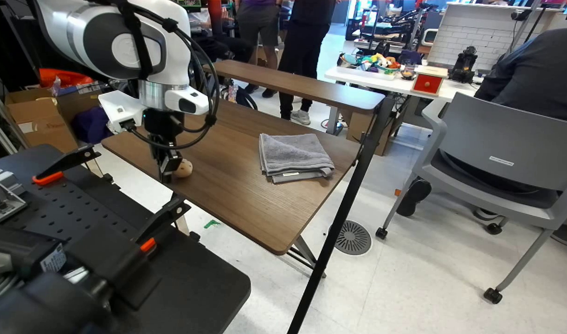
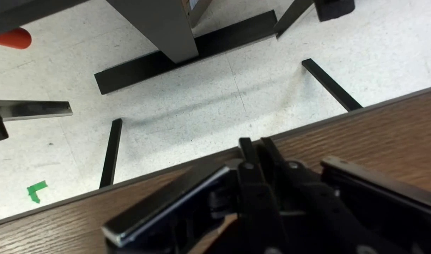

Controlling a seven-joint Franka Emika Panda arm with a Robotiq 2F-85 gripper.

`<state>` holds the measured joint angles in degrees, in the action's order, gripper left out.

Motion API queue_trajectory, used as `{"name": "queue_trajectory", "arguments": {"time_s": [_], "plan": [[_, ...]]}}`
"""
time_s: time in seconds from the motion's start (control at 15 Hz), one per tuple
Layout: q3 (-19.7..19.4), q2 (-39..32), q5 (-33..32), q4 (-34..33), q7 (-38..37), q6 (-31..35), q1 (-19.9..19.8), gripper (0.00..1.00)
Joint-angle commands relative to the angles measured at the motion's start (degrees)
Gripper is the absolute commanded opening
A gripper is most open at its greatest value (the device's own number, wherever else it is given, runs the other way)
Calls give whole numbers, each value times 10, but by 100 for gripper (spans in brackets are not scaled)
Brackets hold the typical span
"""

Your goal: Use the grey towel to wipe the table, move the cookie plush toy backwards

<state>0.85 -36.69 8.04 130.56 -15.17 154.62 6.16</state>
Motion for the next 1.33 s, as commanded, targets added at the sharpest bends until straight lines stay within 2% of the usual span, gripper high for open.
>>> {"name": "queue_trajectory", "arguments": {"time_s": [0.0, 0.07, 0.13, 0.2, 0.4, 0.87, 1.27], "plan": [[19, 0, 21, -2, 18, 16, -19, 0], [19, 1, 22, -2, 18, 18, -20, 0], [18, 0, 22, -3, 15, 21, -18, 26], [18, -1, 24, -5, 15, 26, -19, 27], [13, -2, 27, -7, 4, 53, -13, 48], [27, -26, 64, -40, 1, 109, -24, 99], [17, -52, 73, -72, -24, 116, -11, 100]]}}
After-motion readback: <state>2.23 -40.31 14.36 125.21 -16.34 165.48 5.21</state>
